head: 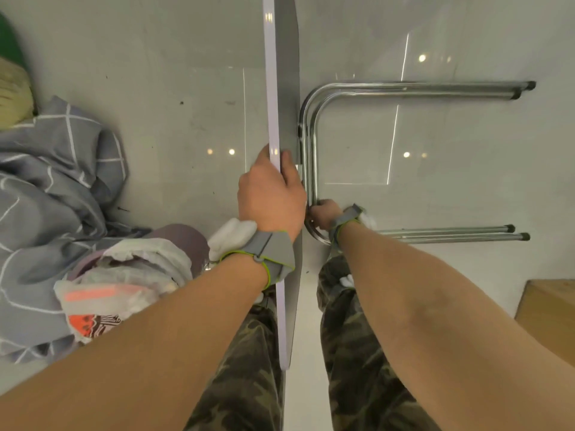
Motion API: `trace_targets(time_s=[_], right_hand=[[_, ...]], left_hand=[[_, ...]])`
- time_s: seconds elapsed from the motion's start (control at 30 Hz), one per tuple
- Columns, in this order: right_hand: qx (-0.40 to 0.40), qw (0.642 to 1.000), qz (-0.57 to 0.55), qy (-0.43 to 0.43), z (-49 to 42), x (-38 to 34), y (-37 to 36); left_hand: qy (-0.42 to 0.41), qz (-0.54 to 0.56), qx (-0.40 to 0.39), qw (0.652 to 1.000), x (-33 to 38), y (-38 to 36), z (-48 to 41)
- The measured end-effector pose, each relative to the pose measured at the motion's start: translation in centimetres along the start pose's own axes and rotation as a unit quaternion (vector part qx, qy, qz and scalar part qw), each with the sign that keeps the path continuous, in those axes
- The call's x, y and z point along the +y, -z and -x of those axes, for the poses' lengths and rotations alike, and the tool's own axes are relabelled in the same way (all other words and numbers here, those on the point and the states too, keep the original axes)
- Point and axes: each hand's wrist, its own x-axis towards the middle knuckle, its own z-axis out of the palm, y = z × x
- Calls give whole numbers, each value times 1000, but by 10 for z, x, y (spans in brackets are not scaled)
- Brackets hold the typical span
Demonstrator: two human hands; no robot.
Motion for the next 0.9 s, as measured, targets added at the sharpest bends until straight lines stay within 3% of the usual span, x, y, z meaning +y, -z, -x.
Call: trace_targets(time_s=[0.27,0.5,0.9], right_hand=[[36,989,-141,16,28,-6,-3],[6,991,-133,2,18,-27,10],[82,994,-5,66,15,-29,9]], left_hand=[[8,2,-3,1000,5,-6,5],[8,-3,-3,1000,8,-7,6],[15,5,-3,1000,9,-6,4]])
